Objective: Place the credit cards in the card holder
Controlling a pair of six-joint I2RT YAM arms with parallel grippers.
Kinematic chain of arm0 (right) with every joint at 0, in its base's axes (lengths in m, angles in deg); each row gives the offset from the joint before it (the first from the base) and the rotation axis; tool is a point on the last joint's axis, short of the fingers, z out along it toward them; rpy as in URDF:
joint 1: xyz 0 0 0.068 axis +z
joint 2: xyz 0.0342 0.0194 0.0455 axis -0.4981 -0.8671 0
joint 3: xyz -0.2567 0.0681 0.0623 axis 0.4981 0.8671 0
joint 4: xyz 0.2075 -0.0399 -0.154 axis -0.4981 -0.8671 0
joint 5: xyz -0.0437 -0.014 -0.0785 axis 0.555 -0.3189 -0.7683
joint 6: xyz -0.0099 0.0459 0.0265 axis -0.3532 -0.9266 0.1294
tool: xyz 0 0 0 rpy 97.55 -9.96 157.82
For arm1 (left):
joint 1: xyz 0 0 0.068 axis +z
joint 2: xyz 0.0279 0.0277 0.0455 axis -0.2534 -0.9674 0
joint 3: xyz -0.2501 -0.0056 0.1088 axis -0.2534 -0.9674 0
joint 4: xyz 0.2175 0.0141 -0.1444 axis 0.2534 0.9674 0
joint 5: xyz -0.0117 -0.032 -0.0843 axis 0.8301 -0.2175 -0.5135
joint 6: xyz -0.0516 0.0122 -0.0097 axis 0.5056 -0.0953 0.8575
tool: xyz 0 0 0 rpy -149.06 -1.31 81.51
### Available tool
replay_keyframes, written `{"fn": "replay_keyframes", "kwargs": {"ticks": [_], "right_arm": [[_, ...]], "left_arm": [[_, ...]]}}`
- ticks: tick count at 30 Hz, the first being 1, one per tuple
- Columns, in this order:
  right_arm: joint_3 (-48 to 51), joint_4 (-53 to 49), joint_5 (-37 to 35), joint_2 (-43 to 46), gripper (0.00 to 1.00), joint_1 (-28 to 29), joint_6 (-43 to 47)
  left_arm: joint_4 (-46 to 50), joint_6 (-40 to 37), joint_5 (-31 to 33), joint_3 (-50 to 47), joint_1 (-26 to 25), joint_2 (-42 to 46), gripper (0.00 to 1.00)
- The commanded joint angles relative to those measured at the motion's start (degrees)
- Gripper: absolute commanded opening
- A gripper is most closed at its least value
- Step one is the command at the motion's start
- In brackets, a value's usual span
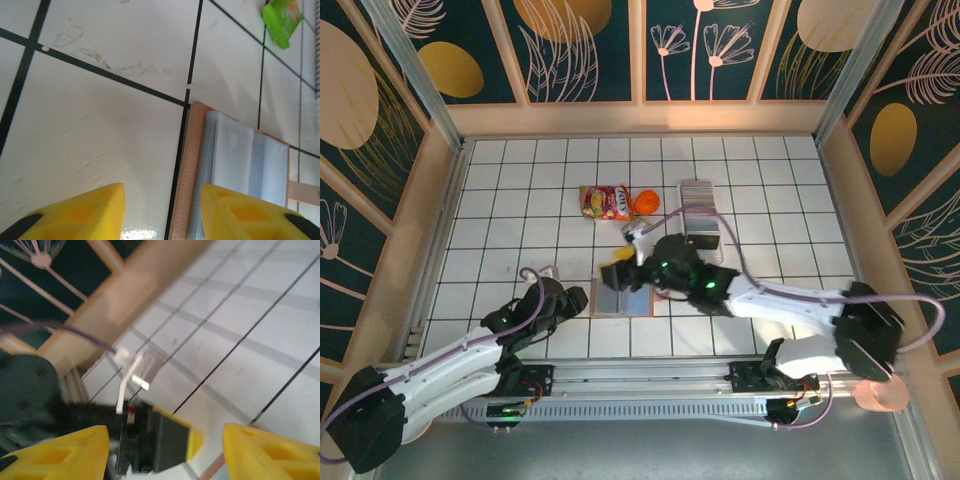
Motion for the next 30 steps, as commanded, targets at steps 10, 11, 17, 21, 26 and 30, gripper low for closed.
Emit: {"fn": "replay_keyframes", "kwargs": {"ticks": [10,11,17,21,26,30], "right_arm": [[-7.2,-38.4,1.1,7.3,0.87,-33.6,83.9],[-6.2,-37.4,-0.4,6.1,0.87,-36.0,87.5],[-6.0,-32.6,-2.9,-2.6,0.86,-37.9,96.0],[-5.9,-27.9,-6.1,-7.9,0.81,-36.8,99.7],[-5.6,-24.5,-6.7,-12.1,0.81,-35.9,100.4],[-4.1,-18.2,-10.7,-15.6,0.80,-33.6,101.3]], "left_arm": [[-5.9,-6.4,-5.3,5.1,-0.1,-6.6,0.55],[-6.0,-6.6,-5.7,5.3,-0.1,-6.4,0.55],[-5.7,-7.9,-5.8,5.2,0.0,-6.4,0.58],[-5.7,-8.3,-6.1,4.9,-0.1,-7.1,0.57],[-5.6,-8.9,-5.8,5.1,0.0,-8.1,0.55],[-6.6,-9.2,-6.3,5.0,-0.1,-8.7,0.52]]}}
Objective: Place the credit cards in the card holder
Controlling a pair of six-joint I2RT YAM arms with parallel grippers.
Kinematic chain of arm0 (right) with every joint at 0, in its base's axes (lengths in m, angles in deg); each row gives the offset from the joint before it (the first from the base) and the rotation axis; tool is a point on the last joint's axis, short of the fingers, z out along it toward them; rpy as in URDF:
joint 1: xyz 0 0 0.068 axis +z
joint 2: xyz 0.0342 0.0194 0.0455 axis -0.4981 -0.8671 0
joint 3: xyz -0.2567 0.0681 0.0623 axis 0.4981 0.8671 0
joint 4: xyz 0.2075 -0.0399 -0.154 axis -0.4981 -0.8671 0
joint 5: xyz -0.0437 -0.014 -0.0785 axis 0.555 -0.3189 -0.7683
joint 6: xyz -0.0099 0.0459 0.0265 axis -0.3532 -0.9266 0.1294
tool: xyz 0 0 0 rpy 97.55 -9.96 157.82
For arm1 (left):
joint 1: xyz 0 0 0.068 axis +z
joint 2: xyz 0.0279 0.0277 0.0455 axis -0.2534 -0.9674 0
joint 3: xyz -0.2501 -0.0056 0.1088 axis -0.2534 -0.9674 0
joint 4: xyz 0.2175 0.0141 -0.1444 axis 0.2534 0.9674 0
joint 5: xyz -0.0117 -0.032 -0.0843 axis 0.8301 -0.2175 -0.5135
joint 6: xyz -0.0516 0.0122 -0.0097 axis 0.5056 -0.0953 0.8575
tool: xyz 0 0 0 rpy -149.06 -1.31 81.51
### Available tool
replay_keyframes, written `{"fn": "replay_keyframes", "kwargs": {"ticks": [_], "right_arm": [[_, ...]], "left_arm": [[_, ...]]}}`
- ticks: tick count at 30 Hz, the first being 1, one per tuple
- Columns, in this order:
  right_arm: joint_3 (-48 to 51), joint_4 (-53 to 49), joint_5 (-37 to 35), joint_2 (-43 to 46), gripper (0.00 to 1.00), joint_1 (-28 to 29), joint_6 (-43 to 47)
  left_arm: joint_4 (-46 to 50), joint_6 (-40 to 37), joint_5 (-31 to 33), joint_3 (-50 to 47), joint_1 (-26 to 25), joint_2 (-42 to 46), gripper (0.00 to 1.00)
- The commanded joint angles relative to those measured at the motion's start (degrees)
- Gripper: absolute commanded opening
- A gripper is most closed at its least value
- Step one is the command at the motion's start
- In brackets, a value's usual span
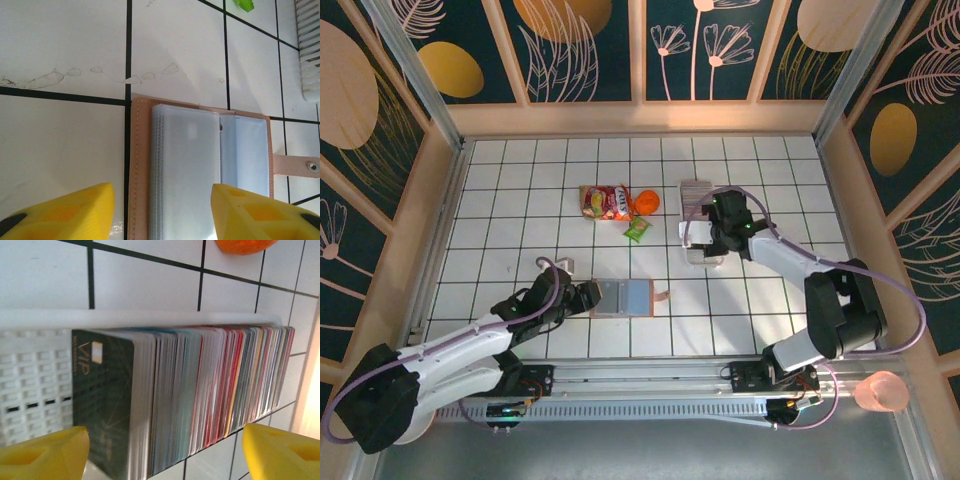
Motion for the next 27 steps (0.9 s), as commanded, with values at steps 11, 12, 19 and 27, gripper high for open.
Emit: {"fn": "replay_keyframes", "kwargs": {"ticks": [11,12,19,27], "right_arm": [[-0.1,6.7,-4.4,-3.3,0.62,2.8,2.1],[0.1,6.6,-4.4,-3.1,0.57,2.8,2.2],[0.1,3.6,-3.7,-0.6,0.38,2.7,2.3],[0.6,2.3,-2.7,0.2,0.25,2.5,2.2]], "left_arm": [[-1.7,-0.6,-1.3,0.0,-0.1,0.7,0.45],[-1.8,-0.6,-1.5,-0.1,-0.1,0.8,0.45],[-1.9,-0.4,-1.8,0.0,-0.1,0.5,0.39],[-2.0,-0.2,-1.9,0.0,0.0,0.5,0.35]]}}
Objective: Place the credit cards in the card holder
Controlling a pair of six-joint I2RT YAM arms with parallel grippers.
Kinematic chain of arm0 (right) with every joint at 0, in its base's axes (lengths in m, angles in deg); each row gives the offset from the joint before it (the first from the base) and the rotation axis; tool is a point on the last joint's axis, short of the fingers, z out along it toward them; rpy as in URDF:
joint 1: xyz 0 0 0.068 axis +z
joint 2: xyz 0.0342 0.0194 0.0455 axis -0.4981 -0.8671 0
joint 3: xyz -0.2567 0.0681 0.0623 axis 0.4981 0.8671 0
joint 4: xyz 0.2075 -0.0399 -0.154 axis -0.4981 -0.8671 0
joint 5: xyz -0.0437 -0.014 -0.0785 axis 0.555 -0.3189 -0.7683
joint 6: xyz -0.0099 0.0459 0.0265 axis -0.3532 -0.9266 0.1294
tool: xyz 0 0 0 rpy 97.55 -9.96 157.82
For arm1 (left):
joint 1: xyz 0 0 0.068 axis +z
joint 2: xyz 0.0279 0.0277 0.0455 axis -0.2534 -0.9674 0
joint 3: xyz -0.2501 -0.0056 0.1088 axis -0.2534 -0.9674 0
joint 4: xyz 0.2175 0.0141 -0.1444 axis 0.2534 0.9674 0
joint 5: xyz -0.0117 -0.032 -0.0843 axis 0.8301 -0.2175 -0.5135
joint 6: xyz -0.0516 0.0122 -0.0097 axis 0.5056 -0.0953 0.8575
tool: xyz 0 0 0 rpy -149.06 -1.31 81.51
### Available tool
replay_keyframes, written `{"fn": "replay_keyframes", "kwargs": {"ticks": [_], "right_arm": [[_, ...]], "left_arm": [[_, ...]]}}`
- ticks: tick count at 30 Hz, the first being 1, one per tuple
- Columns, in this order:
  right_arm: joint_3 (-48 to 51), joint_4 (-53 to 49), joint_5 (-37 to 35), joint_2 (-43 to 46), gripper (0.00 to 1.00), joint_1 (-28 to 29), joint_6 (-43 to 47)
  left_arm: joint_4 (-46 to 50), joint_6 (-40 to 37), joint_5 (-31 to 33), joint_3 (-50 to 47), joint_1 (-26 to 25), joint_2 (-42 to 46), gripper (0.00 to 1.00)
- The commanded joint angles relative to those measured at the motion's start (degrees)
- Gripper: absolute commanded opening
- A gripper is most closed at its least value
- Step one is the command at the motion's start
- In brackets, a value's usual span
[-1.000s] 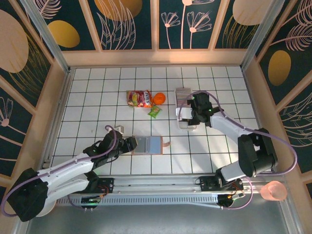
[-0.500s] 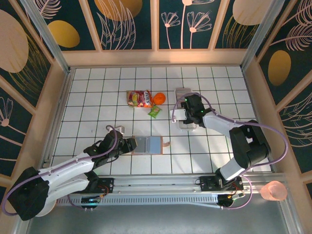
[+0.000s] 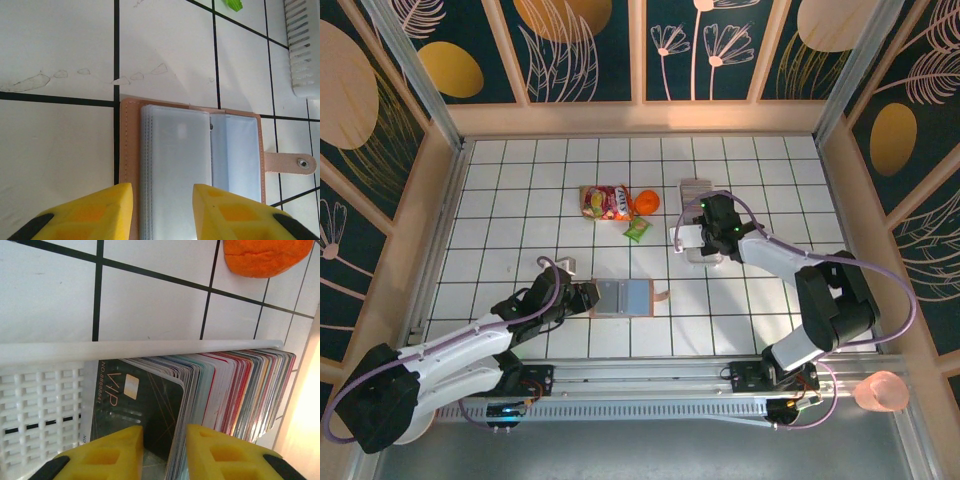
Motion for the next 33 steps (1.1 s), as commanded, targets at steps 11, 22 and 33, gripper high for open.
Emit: {"fn": "replay_keyframes", "kwargs": {"ticks": [11,22,33], "right_arm": [[0.2,-0.1,0.0,1.6,0.17,-0.4,0.3],[0.1,-1.6,1.1,3.8,0.15,-0.7,-0.4],[0.9,-5.1,3.8,6.3,0.15,-0.6,-1.7]], "left_arm": [[-1.0,0.3,-0.7,-0.2,-0.1,0.6,0.32],[-0.9,0.4,-0.8,-0.2,-0.1,0.8,0.29],[-1.5,0.8,-1.4,-0.3,-0.1,0.6,0.27]]}}
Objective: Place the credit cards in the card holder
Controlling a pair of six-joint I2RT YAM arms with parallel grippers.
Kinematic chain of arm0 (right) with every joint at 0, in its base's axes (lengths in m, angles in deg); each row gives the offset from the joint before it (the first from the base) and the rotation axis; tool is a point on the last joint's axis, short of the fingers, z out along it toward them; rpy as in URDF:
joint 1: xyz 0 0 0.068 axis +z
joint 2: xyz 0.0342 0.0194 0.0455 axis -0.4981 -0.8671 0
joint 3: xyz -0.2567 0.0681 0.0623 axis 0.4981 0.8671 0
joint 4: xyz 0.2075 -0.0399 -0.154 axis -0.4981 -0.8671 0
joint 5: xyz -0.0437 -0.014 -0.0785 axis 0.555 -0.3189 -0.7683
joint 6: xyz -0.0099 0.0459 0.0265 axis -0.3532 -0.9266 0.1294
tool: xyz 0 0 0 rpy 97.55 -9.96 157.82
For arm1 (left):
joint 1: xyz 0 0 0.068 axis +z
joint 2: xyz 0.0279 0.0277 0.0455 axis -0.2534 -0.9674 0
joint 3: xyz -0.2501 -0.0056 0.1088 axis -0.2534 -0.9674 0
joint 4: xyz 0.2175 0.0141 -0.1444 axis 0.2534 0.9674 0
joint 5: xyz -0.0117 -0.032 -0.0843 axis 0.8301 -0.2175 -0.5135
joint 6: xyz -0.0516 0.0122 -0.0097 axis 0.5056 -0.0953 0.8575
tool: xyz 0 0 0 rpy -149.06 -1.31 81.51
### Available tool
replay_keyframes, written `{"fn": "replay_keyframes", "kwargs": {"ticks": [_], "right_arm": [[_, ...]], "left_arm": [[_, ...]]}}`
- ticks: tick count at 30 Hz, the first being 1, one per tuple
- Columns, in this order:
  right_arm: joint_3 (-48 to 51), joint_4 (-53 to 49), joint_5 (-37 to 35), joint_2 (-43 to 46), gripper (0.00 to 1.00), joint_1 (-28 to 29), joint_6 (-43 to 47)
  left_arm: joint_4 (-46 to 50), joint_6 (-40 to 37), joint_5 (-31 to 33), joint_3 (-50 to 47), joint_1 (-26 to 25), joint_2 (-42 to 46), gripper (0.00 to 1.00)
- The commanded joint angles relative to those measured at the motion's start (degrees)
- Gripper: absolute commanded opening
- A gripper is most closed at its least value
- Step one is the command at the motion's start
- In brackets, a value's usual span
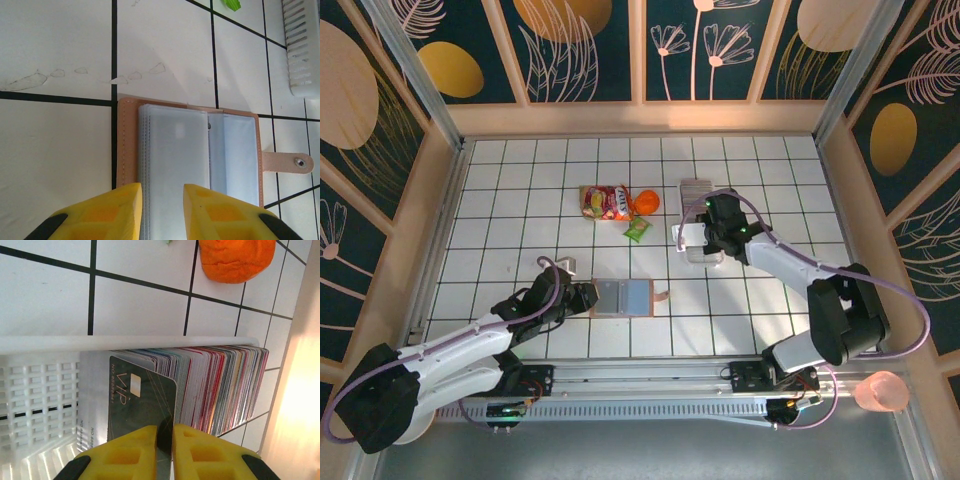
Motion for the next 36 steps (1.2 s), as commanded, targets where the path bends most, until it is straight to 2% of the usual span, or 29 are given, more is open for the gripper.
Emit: {"fn": "replay_keyframes", "kwargs": {"ticks": [1,7,11,16,17,19,20,22,28,36], "right_arm": [[0.7,-2.5,2.3,1.6,0.15,-0.4,-1.5],[0.0,-6.5,4.8,2.4,0.15,-0.5,-2.9],[-0.2,-8.8,6.2,3.4,0.11,-0.4,-4.2],[1.0,-8.9,5.7,4.3,0.11,-0.4,-4.9],[1.3,-8.2,5.0,4.3,0.16,-0.4,-4.8],[2.2,-4.9,2.8,3.9,0.53,-0.5,-4.7],[2.3,-4.1,2.4,3.6,0.65,-0.7,-4.2],[2.3,-2.3,1.6,2.4,0.79,-1.1,-3.8],[-2.1,-1.8,-0.5,-3.2,0.99,-1.2,-3.6],[-6.5,-2.7,-3.4,-9.9,0.99,-1.0,-2.0]], "left_arm": [[-1.3,0.6,-1.1,-0.3,-0.1,0.6,0.27],[-1.4,0.7,-1.2,-0.4,-0.1,0.7,0.26],[-1.6,0.6,-1.3,-0.4,-0.1,0.6,0.26],[-2.1,0.7,-1.6,-0.5,-0.1,0.2,0.25],[-2.2,0.8,-1.6,-0.5,-0.1,0.1,0.25],[-2.2,0.6,-1.6,-0.4,0.0,0.0,0.25],[-2.2,0.6,-1.6,-0.4,-0.1,-0.1,0.25],[-2.3,0.6,-1.6,-0.5,-0.1,-0.1,0.25],[-2.1,0.6,-1.4,-0.5,-0.1,-0.1,0.25],[-1.3,0.2,-1.0,-0.8,-0.1,0.5,0.25]]}}
